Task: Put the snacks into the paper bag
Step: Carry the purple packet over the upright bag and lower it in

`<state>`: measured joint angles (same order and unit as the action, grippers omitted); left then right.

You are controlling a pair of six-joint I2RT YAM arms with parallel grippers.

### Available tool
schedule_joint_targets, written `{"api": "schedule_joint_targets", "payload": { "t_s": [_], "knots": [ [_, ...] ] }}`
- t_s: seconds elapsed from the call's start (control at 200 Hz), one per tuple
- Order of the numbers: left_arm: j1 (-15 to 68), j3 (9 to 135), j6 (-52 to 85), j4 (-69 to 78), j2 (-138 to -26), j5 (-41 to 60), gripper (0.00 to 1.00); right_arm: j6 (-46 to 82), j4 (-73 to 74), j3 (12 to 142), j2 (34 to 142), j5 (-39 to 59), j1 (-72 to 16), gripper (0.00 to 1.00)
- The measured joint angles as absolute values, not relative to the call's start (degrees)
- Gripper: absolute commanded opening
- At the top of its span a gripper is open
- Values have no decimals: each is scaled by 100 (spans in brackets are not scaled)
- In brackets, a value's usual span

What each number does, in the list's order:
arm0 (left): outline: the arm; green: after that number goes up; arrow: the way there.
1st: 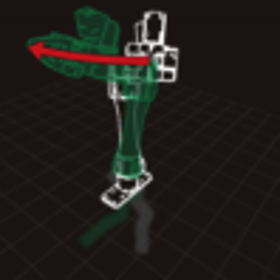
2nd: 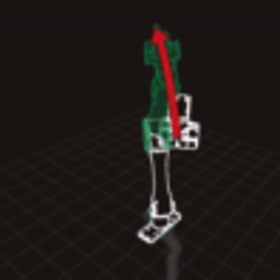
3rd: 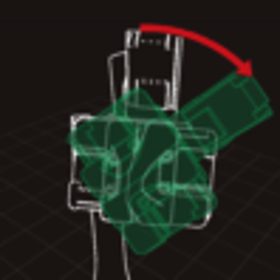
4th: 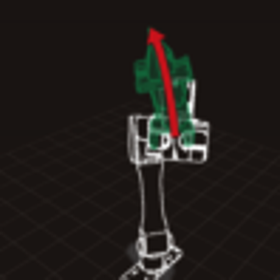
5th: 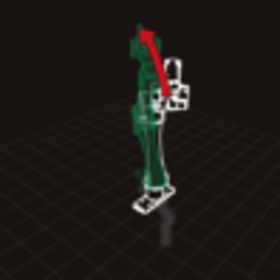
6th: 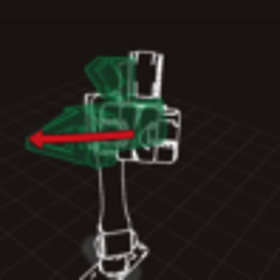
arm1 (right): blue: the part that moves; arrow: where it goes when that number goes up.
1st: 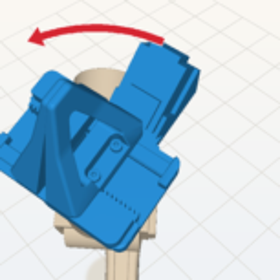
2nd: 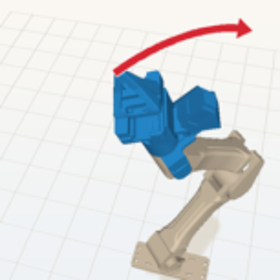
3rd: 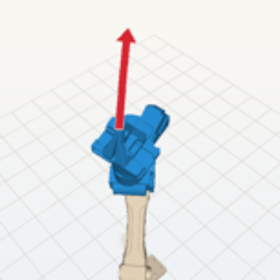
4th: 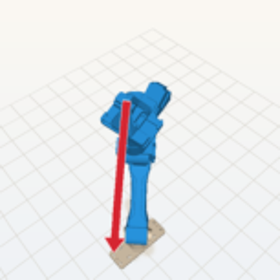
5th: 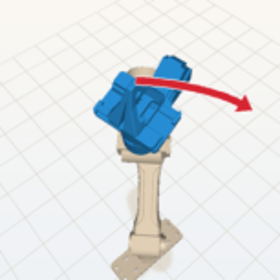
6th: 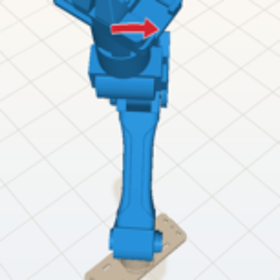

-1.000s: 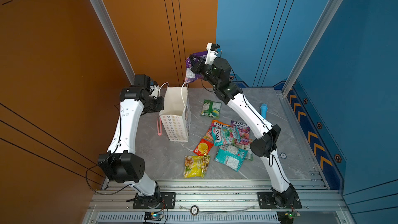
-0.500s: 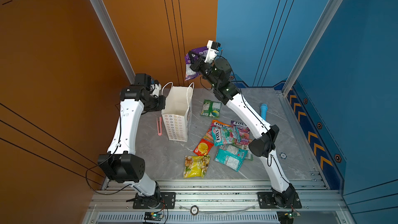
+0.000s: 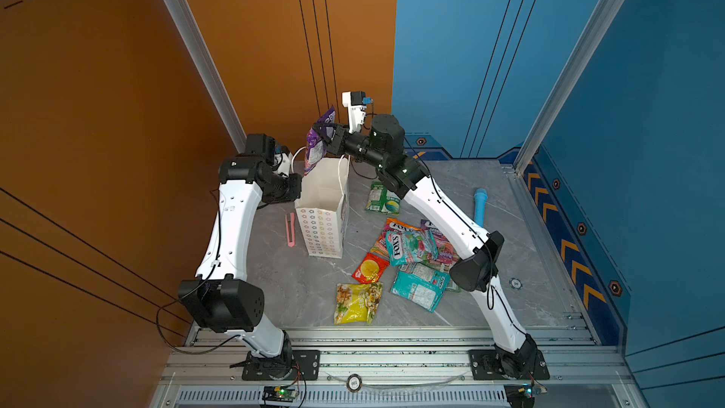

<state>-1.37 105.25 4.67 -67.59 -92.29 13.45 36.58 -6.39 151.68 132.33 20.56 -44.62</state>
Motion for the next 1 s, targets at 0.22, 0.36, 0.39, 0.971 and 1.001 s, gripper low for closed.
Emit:
{"api": "schedule_joint_targets", "payload": {
  "t_s": [0.22,0.36,0.39,0.971,1.001],
  "knots": [
    [-139,10525,513,-6757,-9242,1372,0,3597,-882,14661,12833,2298,-4484,0],
    [-139,10525,548,-6757,-9242,1378,0,3507,-956,14025,12339,2296,-4501,0],
    [-139,10525,548,-6759,-9242,1380,0,3476,-958,13924,12261,2296,-4501,0],
    [-150,10525,550,-6757,-9242,1450,0,3057,-1656,13166,11924,2528,-4550,0],
    [-150,10525,548,-6757,-9242,1459,0,3022,-1708,13131,11924,2517,-4550,0]
  ]
}}
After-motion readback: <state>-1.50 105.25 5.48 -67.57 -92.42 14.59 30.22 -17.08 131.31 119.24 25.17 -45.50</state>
